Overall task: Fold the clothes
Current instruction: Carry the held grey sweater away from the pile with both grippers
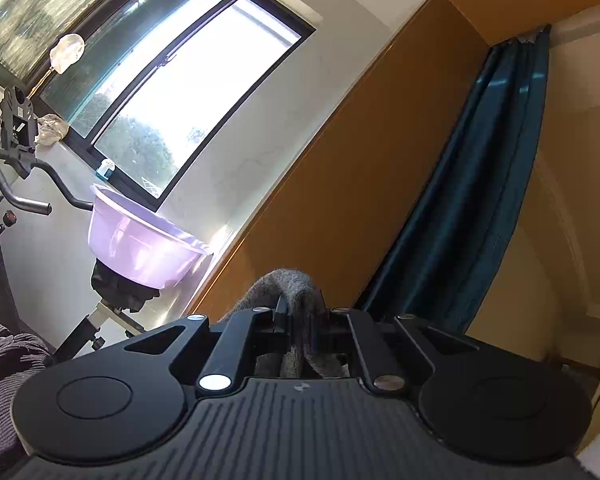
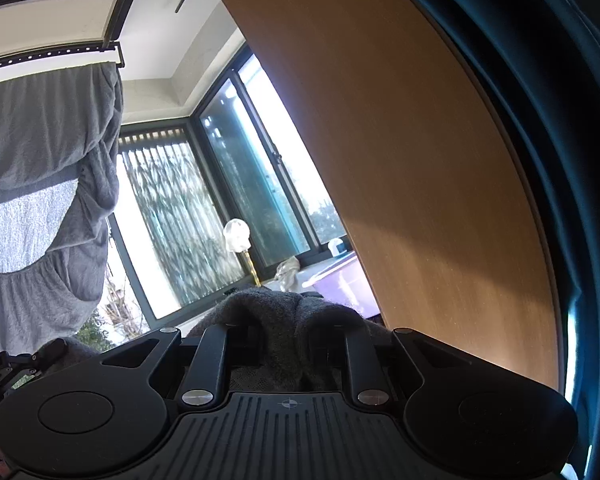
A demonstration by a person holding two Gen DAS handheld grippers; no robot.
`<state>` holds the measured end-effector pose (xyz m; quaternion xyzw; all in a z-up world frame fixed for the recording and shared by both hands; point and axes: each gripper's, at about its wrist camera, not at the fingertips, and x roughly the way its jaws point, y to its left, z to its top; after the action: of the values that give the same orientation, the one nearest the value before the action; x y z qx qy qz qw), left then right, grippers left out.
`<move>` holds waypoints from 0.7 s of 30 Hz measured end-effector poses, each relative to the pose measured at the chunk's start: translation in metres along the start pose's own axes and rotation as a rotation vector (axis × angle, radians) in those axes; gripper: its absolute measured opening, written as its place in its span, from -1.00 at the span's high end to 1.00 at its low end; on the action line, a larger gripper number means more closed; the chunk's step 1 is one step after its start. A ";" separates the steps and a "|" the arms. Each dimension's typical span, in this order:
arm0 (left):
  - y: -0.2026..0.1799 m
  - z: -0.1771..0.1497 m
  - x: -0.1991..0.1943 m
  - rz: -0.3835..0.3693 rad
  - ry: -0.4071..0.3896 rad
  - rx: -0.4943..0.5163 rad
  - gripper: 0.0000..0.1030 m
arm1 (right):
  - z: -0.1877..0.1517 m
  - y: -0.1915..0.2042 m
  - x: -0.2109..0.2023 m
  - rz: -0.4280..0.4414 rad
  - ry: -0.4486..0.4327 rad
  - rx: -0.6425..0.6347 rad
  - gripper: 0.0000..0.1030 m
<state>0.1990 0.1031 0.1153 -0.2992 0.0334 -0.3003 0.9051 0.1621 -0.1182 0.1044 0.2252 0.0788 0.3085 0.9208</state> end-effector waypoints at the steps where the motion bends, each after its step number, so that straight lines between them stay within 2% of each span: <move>1: -0.003 -0.002 -0.005 0.007 0.004 0.010 0.84 | -0.003 0.002 -0.001 0.005 0.008 0.009 0.69; 10: -0.034 -0.003 -0.058 -0.017 -0.007 0.074 0.84 | -0.026 0.051 -0.027 0.046 0.013 0.036 0.69; 14: -0.048 -0.007 -0.096 -0.003 -0.005 0.054 0.84 | -0.035 0.085 -0.045 0.047 0.026 0.054 0.69; 18: -0.062 -0.023 -0.137 0.016 -0.014 0.028 0.84 | -0.048 0.123 -0.064 0.066 0.061 0.021 0.69; 21: -0.073 -0.034 -0.159 0.021 0.004 0.010 0.84 | -0.058 0.145 -0.079 0.065 0.084 0.049 0.69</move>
<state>0.0230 0.1281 0.1091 -0.2937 0.0369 -0.2914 0.9097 0.0056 -0.0415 0.1209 0.2371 0.1176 0.3454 0.9004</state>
